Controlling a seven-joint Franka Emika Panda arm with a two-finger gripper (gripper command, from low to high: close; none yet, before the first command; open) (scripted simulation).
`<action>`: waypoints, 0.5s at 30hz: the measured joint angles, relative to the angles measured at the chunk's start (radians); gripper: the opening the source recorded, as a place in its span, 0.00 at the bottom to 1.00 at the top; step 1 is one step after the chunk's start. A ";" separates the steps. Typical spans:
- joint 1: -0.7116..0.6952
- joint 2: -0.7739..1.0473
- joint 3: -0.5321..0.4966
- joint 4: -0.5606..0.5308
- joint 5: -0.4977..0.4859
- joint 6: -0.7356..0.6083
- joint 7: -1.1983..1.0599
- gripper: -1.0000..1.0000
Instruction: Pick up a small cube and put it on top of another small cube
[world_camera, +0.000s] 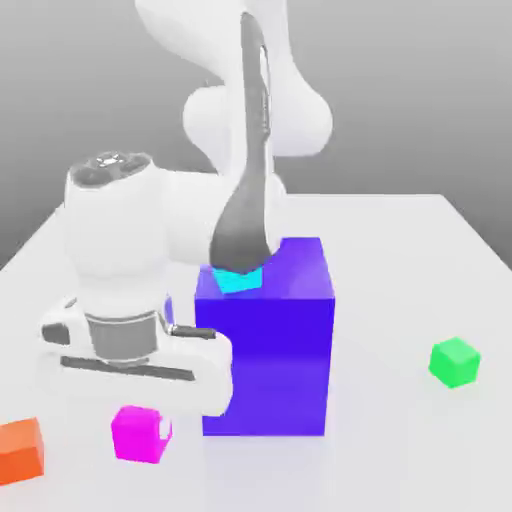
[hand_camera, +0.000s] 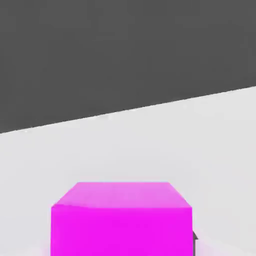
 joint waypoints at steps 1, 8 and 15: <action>0.026 -0.012 0.025 -0.009 -0.003 -0.004 0.007 0.00; 0.279 -0.107 0.225 -0.087 -0.008 -0.041 0.056 0.00; 0.542 -0.199 0.365 -0.169 0.011 -0.076 0.090 0.00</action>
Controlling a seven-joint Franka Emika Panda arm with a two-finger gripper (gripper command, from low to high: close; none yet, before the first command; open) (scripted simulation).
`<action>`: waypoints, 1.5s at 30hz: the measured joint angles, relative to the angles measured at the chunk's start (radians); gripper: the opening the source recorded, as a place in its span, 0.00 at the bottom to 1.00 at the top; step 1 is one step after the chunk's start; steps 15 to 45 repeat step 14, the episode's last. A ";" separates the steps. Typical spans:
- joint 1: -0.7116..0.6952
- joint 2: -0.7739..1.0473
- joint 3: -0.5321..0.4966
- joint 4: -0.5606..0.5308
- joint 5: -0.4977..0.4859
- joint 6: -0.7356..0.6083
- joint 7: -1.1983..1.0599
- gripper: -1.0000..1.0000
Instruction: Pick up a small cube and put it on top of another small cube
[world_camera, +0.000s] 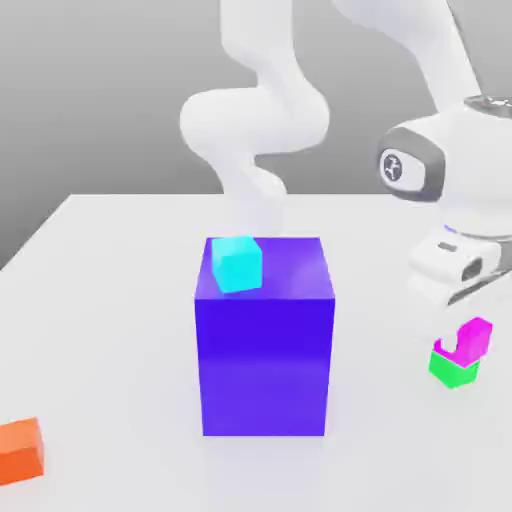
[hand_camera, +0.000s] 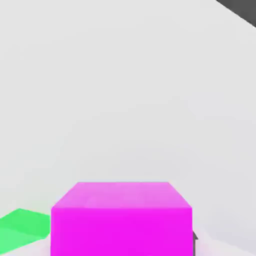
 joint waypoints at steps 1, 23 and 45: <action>0.037 -0.012 0.016 -0.011 0.002 -0.005 0.005 0.00; 0.080 0.172 -0.050 -0.049 -0.265 0.175 0.225 1.00; 0.080 0.172 -0.050 -0.049 -0.265 0.175 0.225 1.00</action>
